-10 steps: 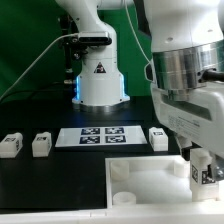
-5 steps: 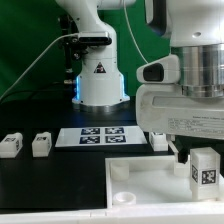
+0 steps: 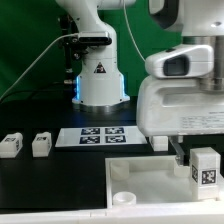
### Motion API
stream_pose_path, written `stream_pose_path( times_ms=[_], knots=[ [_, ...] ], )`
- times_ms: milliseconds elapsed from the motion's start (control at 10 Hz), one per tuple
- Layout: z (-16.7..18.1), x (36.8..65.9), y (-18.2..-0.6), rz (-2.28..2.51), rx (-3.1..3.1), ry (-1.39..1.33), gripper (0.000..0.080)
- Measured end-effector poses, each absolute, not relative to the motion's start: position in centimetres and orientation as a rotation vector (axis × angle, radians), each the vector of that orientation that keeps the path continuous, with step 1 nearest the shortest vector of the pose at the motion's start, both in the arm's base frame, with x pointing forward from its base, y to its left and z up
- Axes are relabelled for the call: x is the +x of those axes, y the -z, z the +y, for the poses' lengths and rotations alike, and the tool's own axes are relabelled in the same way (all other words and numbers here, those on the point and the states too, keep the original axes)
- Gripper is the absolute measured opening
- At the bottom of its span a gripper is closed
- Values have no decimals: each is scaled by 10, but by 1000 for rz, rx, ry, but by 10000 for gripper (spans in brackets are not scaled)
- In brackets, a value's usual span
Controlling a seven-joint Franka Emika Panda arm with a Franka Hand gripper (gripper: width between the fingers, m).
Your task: Assemble one leg
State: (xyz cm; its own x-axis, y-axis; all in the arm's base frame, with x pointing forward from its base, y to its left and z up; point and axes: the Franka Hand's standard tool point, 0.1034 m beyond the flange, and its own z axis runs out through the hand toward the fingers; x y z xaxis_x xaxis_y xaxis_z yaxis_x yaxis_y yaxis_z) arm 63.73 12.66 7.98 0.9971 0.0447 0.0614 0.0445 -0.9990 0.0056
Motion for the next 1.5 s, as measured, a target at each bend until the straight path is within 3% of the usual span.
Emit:
stream_pose_path(
  times_ms=[100, 200, 300, 400, 500, 900, 1500],
  knots=[
    [126, 637, -80, 40, 3135, -97, 563],
    [126, 637, -80, 30, 3136, -97, 563],
    [127, 637, -80, -91, 3139, -96, 427],
    [123, 638, -80, -252, 3129, -98, 427],
    [122, 638, -80, -398, 3117, -98, 295],
    [115, 639, -78, -1128, 2969, -75, 295],
    [109, 632, -77, -2335, 2269, 85, 295]
  ],
)
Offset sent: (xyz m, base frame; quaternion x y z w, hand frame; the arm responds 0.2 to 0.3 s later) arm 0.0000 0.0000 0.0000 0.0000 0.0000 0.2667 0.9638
